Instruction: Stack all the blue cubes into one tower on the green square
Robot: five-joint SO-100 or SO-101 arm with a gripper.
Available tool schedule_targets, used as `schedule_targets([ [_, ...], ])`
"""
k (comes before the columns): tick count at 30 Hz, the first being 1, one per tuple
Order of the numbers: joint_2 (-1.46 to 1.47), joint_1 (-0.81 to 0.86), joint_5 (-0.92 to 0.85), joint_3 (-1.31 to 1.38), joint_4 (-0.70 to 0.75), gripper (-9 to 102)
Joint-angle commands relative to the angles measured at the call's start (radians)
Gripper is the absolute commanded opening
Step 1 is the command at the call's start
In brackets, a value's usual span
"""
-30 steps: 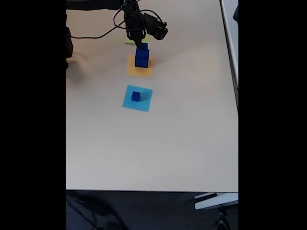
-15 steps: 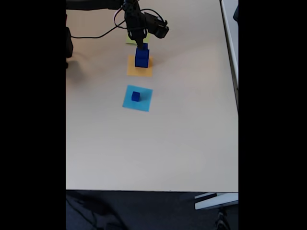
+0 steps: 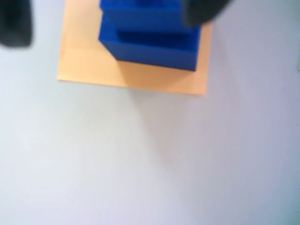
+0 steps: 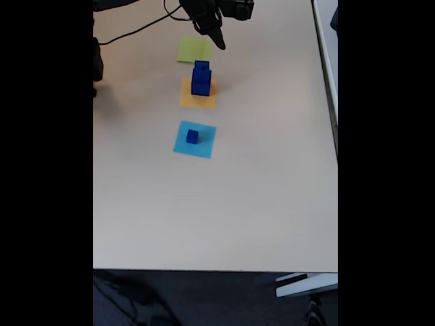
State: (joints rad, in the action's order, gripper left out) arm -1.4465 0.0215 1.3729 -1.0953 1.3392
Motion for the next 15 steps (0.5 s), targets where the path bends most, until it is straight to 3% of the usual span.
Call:
schedule_targets([
  [1,-0.028,0.057,-0.064,0.028,-0.023,22],
  [15,-0.080,0.305,-0.259,-0.094,-0.025,20],
])
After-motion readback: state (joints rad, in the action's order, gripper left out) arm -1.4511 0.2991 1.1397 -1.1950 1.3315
